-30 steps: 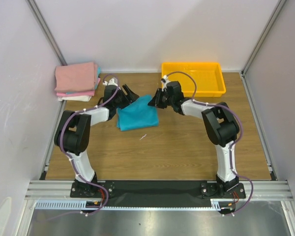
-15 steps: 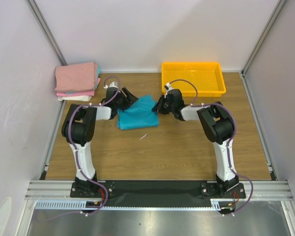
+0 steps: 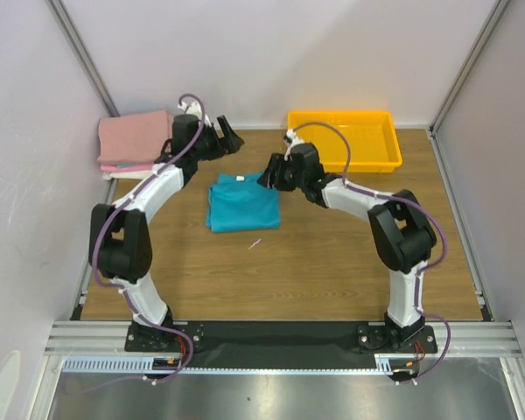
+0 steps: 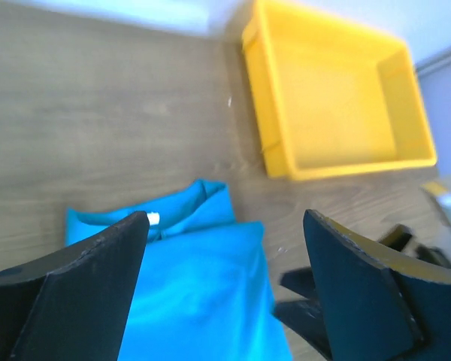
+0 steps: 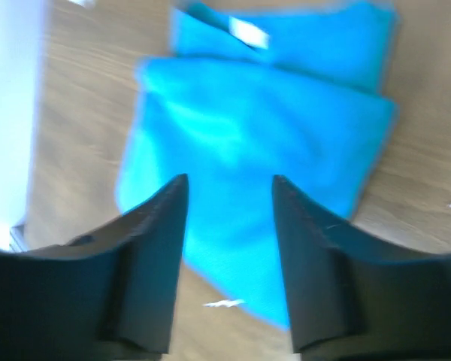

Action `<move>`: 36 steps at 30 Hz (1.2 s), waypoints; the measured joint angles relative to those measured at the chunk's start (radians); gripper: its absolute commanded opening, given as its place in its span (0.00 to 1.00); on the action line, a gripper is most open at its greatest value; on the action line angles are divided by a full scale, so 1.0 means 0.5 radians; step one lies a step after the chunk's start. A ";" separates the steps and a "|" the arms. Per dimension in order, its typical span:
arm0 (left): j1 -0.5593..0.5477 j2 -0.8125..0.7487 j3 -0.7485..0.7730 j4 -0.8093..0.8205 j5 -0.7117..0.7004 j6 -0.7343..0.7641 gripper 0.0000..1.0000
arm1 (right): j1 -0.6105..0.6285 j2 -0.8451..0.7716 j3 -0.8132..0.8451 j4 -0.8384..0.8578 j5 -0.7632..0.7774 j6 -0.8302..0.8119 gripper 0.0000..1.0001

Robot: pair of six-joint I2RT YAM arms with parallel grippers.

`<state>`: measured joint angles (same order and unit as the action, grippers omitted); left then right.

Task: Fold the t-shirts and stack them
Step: Fold the tshirt

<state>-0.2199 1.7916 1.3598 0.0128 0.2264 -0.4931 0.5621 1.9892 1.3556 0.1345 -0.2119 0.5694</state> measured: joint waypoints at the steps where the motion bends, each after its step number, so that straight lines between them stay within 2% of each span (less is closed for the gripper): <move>1: -0.001 -0.059 0.033 -0.060 -0.031 0.027 0.92 | 0.013 -0.069 0.024 -0.028 0.024 -0.006 0.66; 2: -0.001 -0.120 0.049 -0.128 -0.068 0.051 0.93 | 0.024 -0.143 0.034 -0.043 0.045 -0.011 0.74; 5: 0.000 -0.273 0.053 -0.359 -0.207 0.067 0.94 | 0.029 -0.355 0.027 -0.076 0.096 -0.013 0.82; 10: 0.004 -0.435 -0.131 -0.581 -0.365 0.040 0.91 | 0.023 -0.616 -0.101 -0.125 0.207 -0.004 0.83; 14: 0.005 -0.537 -0.467 -0.646 -0.323 -0.008 0.89 | 0.018 -0.768 -0.372 -0.205 0.303 0.032 0.83; 17: -0.005 -0.591 -0.612 -0.662 -0.282 -0.034 0.88 | -0.002 -0.883 -0.562 -0.315 0.373 0.067 0.83; 23: -0.185 -0.609 -0.649 -0.628 -0.302 -0.072 0.88 | -0.108 -1.103 -0.629 -0.578 0.488 0.121 0.84; 25: -0.298 -0.536 -0.612 -0.625 -0.387 -0.083 0.88 | -0.162 -1.167 -0.629 -0.635 0.508 0.127 0.84; 28: -0.426 -0.255 -0.394 -0.668 -0.501 -0.081 0.88 | -0.251 -1.230 -0.629 -0.713 0.503 0.125 0.85; 36: -0.565 0.373 0.100 -0.801 -0.671 0.083 0.85 | -0.500 -1.353 -0.629 -0.892 0.467 0.052 0.86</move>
<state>-0.5026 1.9781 1.4097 -0.3878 -0.1093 -0.4515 0.3122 1.3125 1.0409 -0.3115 0.0216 0.5953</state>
